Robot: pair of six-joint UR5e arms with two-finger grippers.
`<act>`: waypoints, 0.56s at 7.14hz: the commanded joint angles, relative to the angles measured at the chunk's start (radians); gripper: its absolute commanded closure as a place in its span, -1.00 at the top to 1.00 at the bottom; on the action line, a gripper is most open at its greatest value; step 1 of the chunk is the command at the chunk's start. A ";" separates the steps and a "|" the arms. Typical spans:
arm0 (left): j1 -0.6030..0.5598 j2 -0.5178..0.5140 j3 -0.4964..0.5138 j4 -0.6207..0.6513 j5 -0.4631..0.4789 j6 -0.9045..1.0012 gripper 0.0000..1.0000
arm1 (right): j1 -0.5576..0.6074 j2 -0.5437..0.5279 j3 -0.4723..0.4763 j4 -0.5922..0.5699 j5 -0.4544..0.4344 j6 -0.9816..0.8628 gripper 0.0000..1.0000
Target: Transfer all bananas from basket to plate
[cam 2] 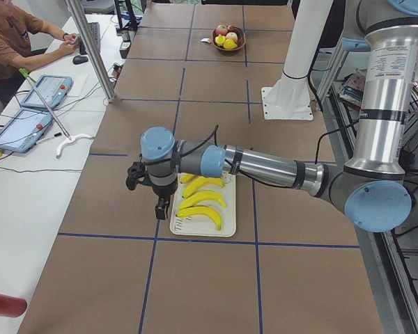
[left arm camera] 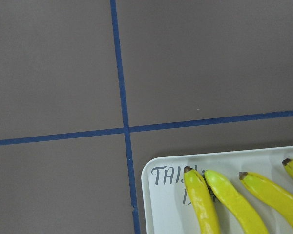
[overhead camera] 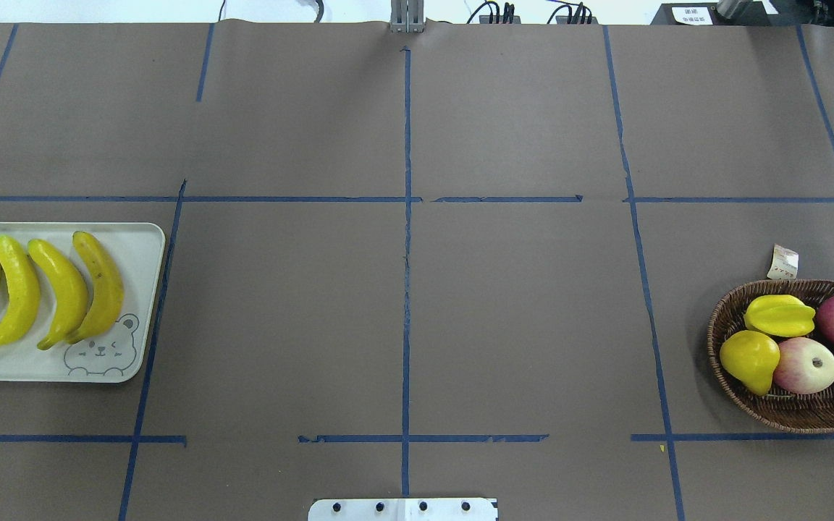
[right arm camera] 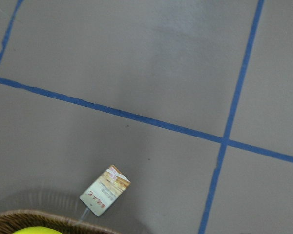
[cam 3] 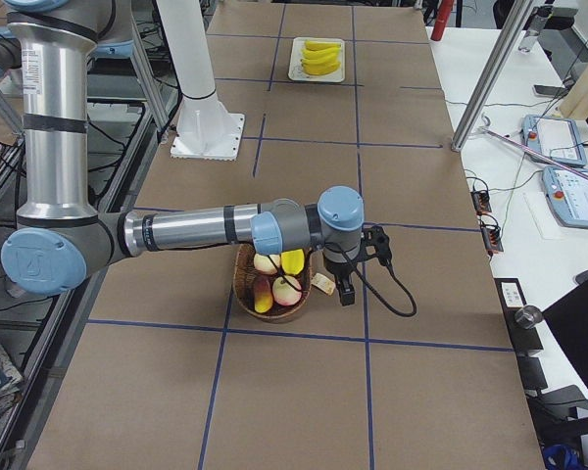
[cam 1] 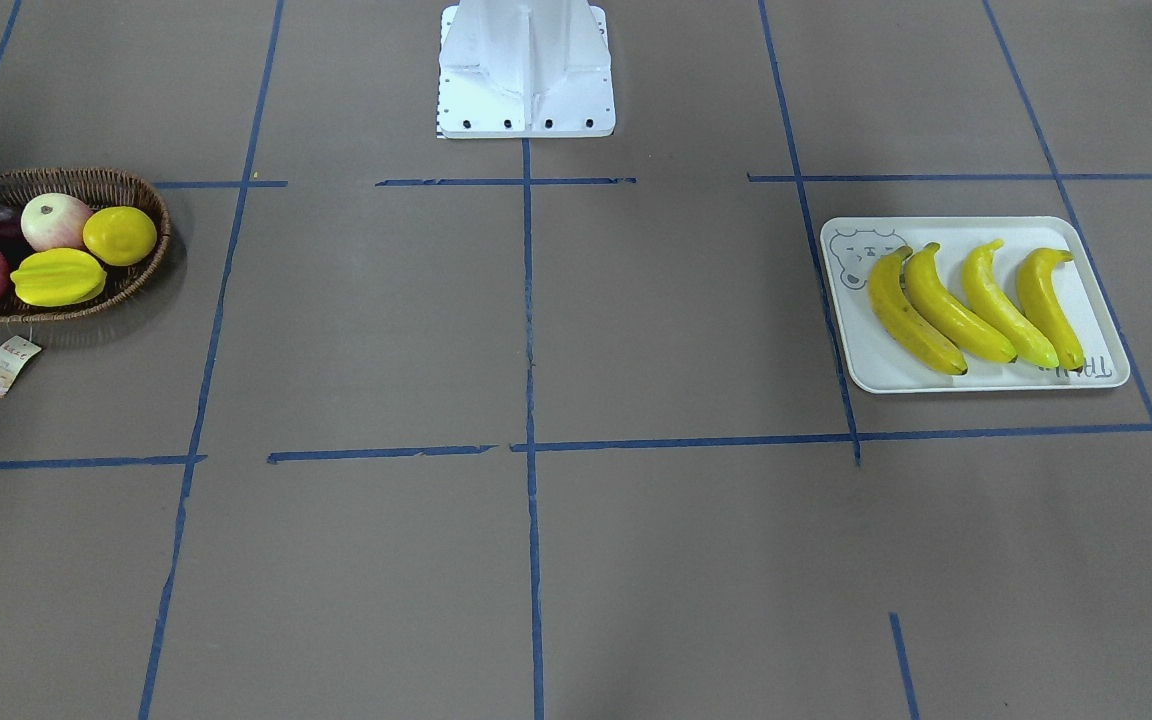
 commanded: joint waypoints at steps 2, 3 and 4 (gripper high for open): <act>-0.036 0.032 0.062 -0.008 -0.030 0.079 0.99 | 0.025 -0.037 -0.069 0.001 0.016 -0.014 1.00; -0.036 0.046 0.063 -0.011 -0.030 0.085 0.99 | 0.025 -0.035 -0.086 -0.001 0.018 -0.014 1.00; -0.035 0.053 0.063 -0.011 -0.030 0.081 0.99 | 0.083 -0.034 -0.120 0.001 0.020 -0.021 1.00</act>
